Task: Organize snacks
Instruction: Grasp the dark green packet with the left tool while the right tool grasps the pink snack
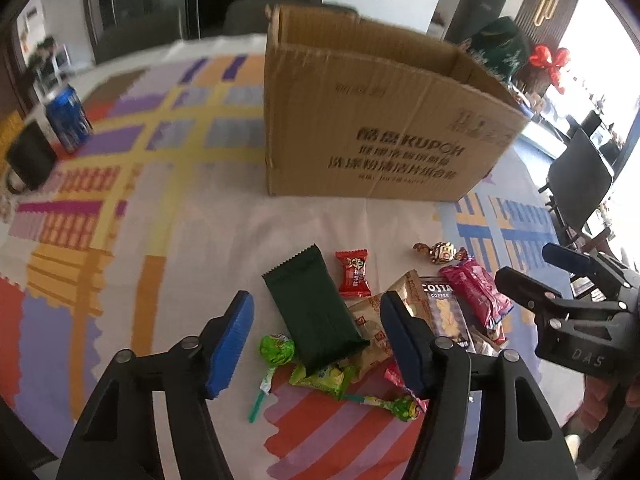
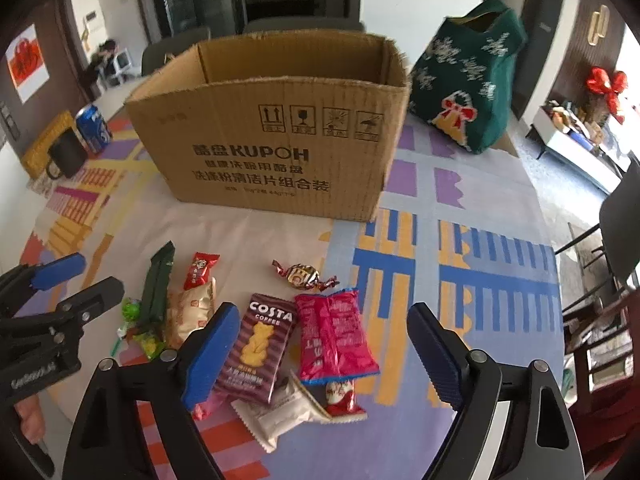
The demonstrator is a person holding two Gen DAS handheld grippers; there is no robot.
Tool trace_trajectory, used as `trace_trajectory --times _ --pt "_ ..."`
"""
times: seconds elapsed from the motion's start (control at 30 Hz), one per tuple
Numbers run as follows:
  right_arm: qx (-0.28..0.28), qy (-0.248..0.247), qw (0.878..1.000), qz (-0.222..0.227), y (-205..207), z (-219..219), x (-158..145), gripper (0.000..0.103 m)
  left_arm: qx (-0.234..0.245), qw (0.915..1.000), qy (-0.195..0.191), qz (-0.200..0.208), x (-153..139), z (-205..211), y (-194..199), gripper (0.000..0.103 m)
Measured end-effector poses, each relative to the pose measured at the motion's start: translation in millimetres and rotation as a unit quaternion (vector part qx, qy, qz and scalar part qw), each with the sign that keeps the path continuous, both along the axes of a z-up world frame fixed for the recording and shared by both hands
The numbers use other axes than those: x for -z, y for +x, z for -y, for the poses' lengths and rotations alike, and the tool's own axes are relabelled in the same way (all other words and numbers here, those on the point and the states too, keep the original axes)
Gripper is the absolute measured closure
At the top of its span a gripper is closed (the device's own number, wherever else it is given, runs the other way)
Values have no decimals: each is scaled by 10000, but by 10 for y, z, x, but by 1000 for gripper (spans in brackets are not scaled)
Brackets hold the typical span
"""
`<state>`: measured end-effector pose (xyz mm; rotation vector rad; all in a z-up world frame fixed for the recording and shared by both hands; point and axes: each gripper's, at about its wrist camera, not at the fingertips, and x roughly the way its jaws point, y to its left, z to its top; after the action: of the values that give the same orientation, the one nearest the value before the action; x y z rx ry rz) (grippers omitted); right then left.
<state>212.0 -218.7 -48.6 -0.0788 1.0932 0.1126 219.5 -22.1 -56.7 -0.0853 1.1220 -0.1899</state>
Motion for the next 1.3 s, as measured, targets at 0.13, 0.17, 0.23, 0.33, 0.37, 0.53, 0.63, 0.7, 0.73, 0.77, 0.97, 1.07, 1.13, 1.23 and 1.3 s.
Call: trace_trajectory --times 0.13,0.17,0.23,0.33,0.37,0.53,0.63,0.7,0.73,0.77,0.97,1.07,1.13,1.23,1.3 --pt "-133 -95 9990 -418 194 -39 72 21 -55 9985 -189 -506 116 -24 208 46" --pt "-152 -98 9986 -488 224 -39 85 21 -42 9981 -205 -578 135 -18 240 46" --pt "-171 -143 9976 -649 290 -41 124 23 19 9965 -184 -813 205 0 334 47" --pt "-126 -150 9951 -965 374 -12 216 26 51 9928 -215 -1180 327 20 443 48" --pt "-94 -149 9940 -1077 394 5 255 27 35 9913 -212 -1296 372 26 473 48" --pt "17 -239 9910 -1318 443 55 370 30 -37 9874 -229 -1568 476 37 535 49" --pt "50 -252 9901 -1383 451 78 412 30 -128 9859 -169 -1661 526 22 569 49" --pt "86 -282 9893 -1429 458 84 446 30 -135 9847 -193 -1725 541 4 583 49" --pt "101 -259 9889 -1461 457 88 464 30 -141 9845 -158 -1740 545 -1 584 49" --pt "87 -238 9885 -1491 458 80 478 30 -163 9845 -109 -1742 548 -9 591 49" --pt "113 -218 9870 -1589 482 43 558 32 -234 9822 -60 -1861 606 -66 615 49" --pt "144 -189 9854 -1685 505 59 610 34 -282 9799 -74 -1972 667 -30 612 49" --pt "152 -158 9847 -1729 520 69 643 35 -303 9792 -52 -2005 707 6 615 49" --pt "144 -122 9838 -1781 593 119 712 35 -298 9795 -22 -1990 723 11 624 49" --pt "147 -117 9834 -1804 598 145 780 35 -306 9797 -11 -1980 722 17 629 49"
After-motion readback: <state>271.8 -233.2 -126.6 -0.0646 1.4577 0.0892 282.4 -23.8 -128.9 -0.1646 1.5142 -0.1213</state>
